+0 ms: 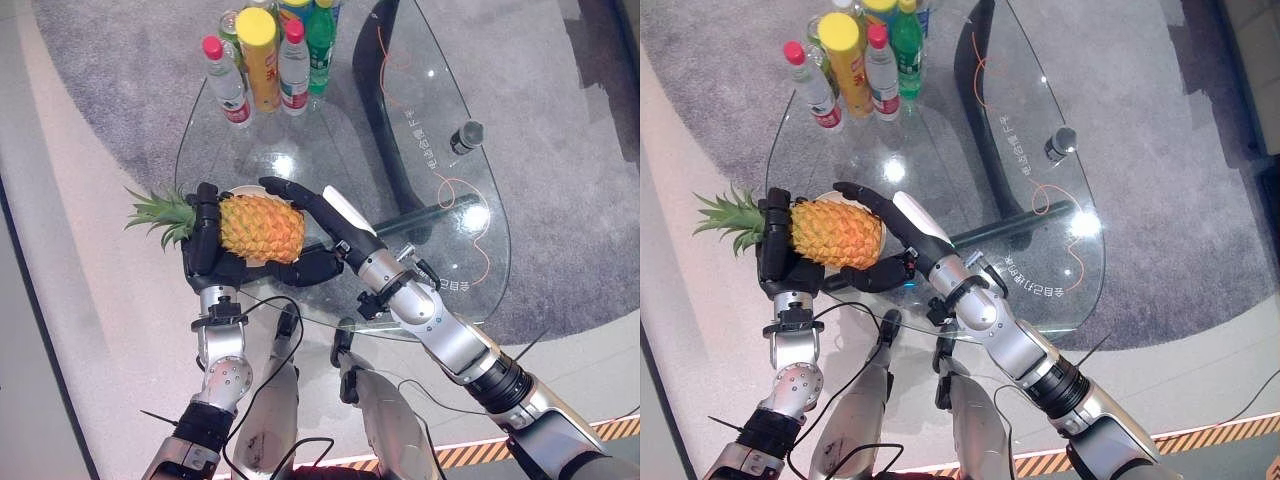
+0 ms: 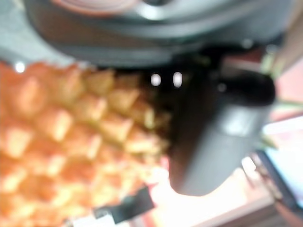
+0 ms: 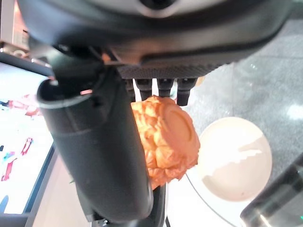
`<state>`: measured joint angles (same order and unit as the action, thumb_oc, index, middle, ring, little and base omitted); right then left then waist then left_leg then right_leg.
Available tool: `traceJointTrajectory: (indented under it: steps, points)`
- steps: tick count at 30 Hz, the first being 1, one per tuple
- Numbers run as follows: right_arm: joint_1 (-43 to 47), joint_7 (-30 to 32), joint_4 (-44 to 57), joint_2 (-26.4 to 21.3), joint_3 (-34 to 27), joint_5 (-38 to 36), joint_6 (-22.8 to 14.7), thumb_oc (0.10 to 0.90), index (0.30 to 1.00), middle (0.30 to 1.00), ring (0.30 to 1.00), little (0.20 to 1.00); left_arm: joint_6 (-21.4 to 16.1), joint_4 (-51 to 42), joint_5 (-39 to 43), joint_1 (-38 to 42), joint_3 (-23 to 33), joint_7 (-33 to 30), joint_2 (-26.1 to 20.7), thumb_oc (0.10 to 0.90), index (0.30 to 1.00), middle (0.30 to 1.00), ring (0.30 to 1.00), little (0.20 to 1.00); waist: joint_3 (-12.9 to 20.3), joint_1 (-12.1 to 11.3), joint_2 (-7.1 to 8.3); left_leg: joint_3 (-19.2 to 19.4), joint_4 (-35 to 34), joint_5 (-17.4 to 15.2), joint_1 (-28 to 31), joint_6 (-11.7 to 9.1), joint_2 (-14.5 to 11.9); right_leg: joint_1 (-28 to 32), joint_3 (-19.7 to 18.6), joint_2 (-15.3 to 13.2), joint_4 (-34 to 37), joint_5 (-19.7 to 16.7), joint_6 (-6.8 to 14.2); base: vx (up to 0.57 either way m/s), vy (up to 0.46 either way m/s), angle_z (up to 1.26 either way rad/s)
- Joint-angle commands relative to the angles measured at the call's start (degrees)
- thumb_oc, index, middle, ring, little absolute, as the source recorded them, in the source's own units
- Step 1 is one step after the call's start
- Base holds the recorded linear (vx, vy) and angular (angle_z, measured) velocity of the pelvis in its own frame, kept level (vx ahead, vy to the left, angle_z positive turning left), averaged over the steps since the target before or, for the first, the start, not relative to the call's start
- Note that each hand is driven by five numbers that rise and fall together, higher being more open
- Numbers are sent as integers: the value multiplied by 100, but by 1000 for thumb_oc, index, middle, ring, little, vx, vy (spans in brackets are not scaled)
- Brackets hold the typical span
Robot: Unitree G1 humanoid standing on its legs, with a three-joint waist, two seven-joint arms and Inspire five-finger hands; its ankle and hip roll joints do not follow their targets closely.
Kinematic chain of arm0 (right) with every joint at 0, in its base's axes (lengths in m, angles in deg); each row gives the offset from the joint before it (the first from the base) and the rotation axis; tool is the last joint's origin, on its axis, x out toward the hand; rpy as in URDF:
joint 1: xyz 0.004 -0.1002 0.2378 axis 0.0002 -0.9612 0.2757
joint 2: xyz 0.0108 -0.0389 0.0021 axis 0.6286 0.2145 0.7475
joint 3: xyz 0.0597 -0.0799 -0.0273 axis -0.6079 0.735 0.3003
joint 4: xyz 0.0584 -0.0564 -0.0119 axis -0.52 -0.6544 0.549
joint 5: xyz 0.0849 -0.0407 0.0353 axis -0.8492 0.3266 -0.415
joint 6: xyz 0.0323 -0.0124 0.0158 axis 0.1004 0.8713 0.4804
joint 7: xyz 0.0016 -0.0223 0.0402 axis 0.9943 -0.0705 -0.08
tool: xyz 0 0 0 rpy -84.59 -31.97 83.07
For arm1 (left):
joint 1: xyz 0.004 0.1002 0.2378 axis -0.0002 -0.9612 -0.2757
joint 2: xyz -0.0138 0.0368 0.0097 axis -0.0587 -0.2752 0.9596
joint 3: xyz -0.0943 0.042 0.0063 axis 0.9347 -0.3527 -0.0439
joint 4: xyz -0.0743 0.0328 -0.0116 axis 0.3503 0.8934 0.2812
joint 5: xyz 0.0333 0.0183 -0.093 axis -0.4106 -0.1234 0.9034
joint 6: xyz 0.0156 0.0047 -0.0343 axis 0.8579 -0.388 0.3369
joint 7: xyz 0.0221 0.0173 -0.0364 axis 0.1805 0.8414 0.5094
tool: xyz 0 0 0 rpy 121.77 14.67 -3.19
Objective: Pick up the fruit to the plate
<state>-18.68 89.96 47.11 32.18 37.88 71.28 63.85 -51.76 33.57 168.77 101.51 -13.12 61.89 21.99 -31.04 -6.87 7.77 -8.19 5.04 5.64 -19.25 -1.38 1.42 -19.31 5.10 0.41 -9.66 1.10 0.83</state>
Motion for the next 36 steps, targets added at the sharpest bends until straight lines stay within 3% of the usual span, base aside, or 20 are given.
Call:
traceJointTrajectory:
  steps: [1,11,15,21,30,36]
  points:
    - [-99,612,586,-493,-895,532,-25,800,900,900,900,900,-803,-1237,-1114,337,411,365,-171,100,300,300,300,200,125,28,65,-227,520,-729,-94,310,434,59,-97,-2,27,-237,321,0,0,0]
    - [-508,633,516,-786,-1214,464,-97,800,900,900,900,900,-1395,-779,-2898,356,618,-1194,-408,100,300,300,300,200,125,169,1,-97,567,-700,-225,292,407,-124,-110,-18,-93,-202,332,-7,26,-6]
    - [-534,542,444,-896,-1233,296,-80,800,900,900,900,900,-1697,-462,-4301,482,802,-2697,-662,100,300,300,300,200,125,209,-4,-52,579,-690,-272,267,382,-192,-107,-22,-143,-175,333,0,0,0]
    - [-419,465,424,-919,-1064,206,103,800,900,900,900,900,-1757,-84,-5870,772,897,-4366,-935,100,300,300,300,200,125,236,3,-29,588,-631,-406,214,341,-328,-68,-31,-209,-156,319,-6,14,-4]
    - [-274,438,309,-980,-914,42,165,800,900,900,900,900,-1828,381,-6887,1139,939,-5413,-1221,100,300,300,300,200,125,303,74,22,607,-598,-640,172,284,-593,-51,1,-322,-135,314,-9,15,-3]
    - [-121,238,313,-964,-740,-126,300,800,900,900,900,900,-1842,659,-7170,1427,903,-5651,-1288,100,300,300,300,200,125,342,122,57,689,-573,-900,141,262,-865,-37,17,-436,-135,321,-24,30,-3]
